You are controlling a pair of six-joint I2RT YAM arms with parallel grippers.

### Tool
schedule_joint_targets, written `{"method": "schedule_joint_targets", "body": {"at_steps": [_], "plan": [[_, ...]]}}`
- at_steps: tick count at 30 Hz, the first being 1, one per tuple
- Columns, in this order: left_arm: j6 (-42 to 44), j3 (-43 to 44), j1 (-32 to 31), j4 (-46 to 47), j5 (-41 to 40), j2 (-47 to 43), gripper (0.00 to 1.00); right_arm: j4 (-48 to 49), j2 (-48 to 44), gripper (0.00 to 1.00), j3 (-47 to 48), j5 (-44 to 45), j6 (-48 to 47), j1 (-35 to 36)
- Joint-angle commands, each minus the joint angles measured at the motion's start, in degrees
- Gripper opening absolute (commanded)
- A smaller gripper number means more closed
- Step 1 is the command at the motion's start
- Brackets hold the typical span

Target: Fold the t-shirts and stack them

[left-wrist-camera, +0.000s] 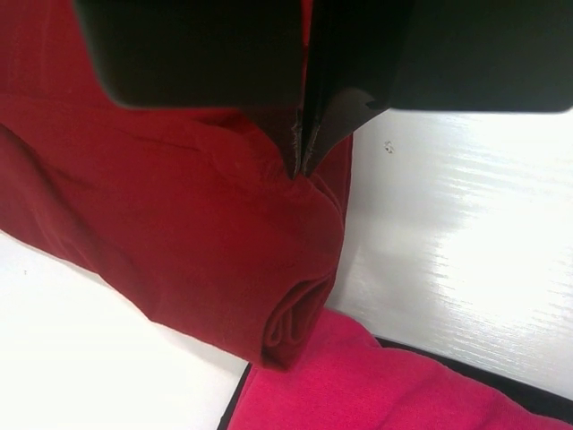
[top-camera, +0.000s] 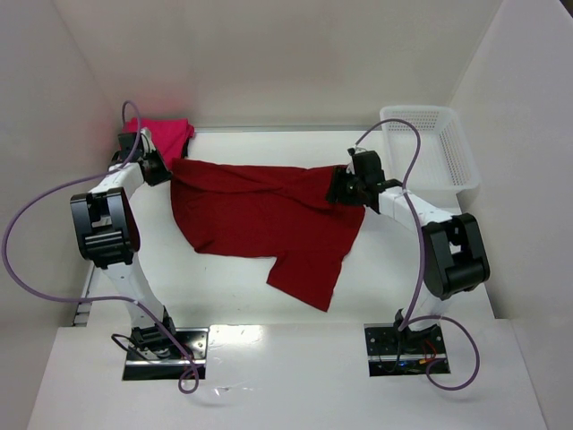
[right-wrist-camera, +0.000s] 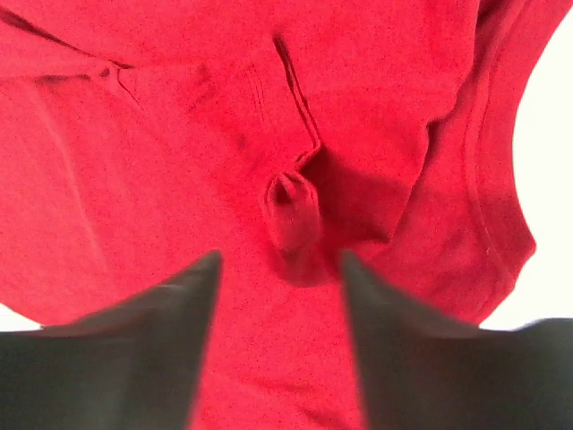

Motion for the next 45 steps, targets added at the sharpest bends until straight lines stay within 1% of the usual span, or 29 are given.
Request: {"method": "schedule_joint_targets", "body": {"at_steps": [1,2,3,4,5,10,15,19,23,24,27,29,31,34,37,39,45], "plan": [[-0.47,1.98,0.15,0.39,1.36,0.13,0.00,-2.50,-4.01,0.74,-0.16,-0.95,0.84,0.60],[-0.47,1.98,0.15,0.39,1.88,0.13,0.00,-2.51,-4.54,0.78,0.46,-1.82,0.84,0.60],[-0.47,1.98,0.15,0.39,1.89,0.13,0.00,-3.12,-4.54,0.87,1.60,-2.61,0.84,0.60],[-0.47,1.98,0.15,0.39,1.89,0.13,0.00,-3.12,-4.54,0.95,2.13,-3.49,0.84,0.60],[-0.47,1.98,0.15,0.39,1.89,0.13,0.00,-3.12,-5.24,1.00,2.13,-4.20,0.84,0.60],[-0.47,1.98,0.15,-0.83,1.89,-0.40,0.01,-1.11,-5.95,1.00,2.05,-0.43,1.37,0.60],[0.14,1.46,0.15,-2.24,0.22,-2.33,0.10,0.04,-0.95,1.00,5.47,0.19,0.06,0.60],[0.14,0.76,0.15,-3.48,-2.23,-4.44,0.21,0.83,4.23,1.00,8.63,-1.21,-1.26,0.60],[0.14,-1.35,0.68,-4.01,-5.22,-8.39,0.46,1.98,6.08,1.00,10.83,-1.21,-1.97,0.60],[0.14,-1.97,1.29,-4.01,-6.71,-8.92,0.54,1.98,6.96,1.00,10.84,-1.82,-2.49,0.60],[-0.56,-1.97,1.91,-4.53,-7.86,-10.25,0.68,1.98,8.20,1.00,11.63,-2.35,-3.28,0.60],[-0.56,-2.50,1.91,-4.01,-7.87,-10.95,0.71,2.50,8.20,1.00,11.63,-2.36,-3.29,0.60],[-1.09,-2.50,1.91,-3.40,-6.03,-10.95,0.72,3.11,9.34,1.00,11.63,-2.88,-3.81,0.60],[-2.40,-1.28,1.91,-1.82,-1.55,-9.64,0.72,3.65,11.36,1.00,12.24,-4.03,-4.60,1.22],[-3.20,1.09,1.91,-0.58,2.23,-8.05,0.72,2.95,14.25,1.00,13.47,-2.89,-5.31,1.92],[-3.20,2.15,1.13,-0.58,2.24,-6.65,0.72,2.94,15.58,0.99,15.13,-2.27,-5.92,2.45],[-0.83,2.86,1.12,-0.05,3.56,-7.26,0.74,3.47,19.00,0.97,18.39,-0.60,-7.06,2.45]]}}
